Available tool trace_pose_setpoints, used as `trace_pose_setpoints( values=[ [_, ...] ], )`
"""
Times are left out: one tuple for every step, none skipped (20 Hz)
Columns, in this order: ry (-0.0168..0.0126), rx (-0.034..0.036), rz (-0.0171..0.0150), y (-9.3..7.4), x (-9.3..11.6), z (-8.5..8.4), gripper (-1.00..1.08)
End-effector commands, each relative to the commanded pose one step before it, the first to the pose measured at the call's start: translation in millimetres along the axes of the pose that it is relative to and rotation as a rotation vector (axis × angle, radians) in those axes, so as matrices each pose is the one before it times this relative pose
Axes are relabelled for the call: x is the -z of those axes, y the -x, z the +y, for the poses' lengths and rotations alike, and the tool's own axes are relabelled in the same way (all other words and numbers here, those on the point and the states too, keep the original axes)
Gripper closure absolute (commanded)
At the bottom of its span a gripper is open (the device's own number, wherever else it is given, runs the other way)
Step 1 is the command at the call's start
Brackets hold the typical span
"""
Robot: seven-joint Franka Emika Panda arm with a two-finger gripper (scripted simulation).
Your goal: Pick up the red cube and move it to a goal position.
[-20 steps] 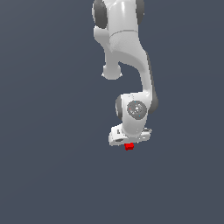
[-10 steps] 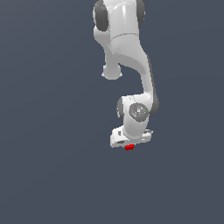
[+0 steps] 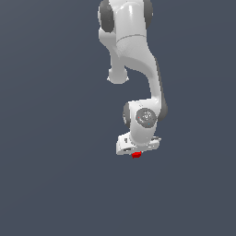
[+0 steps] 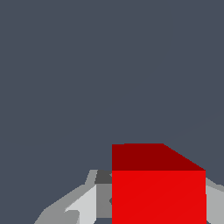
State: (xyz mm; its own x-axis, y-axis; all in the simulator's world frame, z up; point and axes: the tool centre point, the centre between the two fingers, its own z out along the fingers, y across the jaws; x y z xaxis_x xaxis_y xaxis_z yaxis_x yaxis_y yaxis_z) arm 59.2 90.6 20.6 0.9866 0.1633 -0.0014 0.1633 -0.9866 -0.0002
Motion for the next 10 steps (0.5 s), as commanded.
trace_pose_setpoints(
  values=[
    [0.00005, 0.00013, 0.0009, 1.58, 2.26, -0.56, 1.08],
    [0.0, 0.0, 0.0, 1.28, 1.21, -0.33, 1.08],
    [0.0, 0.0, 0.0, 1.53, 1.44, -0.39, 1.08],
    [0.0, 0.0, 0.0, 1.78, 1.68, -0.46, 1.08],
    [0.0, 0.0, 0.0, 2.03, 1.92, -0.52, 1.08],
    [0.0, 0.0, 0.0, 2.3, 2.17, -0.59, 1.08],
    [0.0, 0.0, 0.0, 2.57, 2.44, -0.67, 1.08],
    [0.0, 0.0, 0.0, 2.85, 2.71, -0.74, 1.08],
    [0.0, 0.0, 0.0, 3.14, 2.99, -0.82, 1.08],
    [0.0, 0.0, 0.0, 3.44, 3.29, -0.9, 1.08]
  ],
)
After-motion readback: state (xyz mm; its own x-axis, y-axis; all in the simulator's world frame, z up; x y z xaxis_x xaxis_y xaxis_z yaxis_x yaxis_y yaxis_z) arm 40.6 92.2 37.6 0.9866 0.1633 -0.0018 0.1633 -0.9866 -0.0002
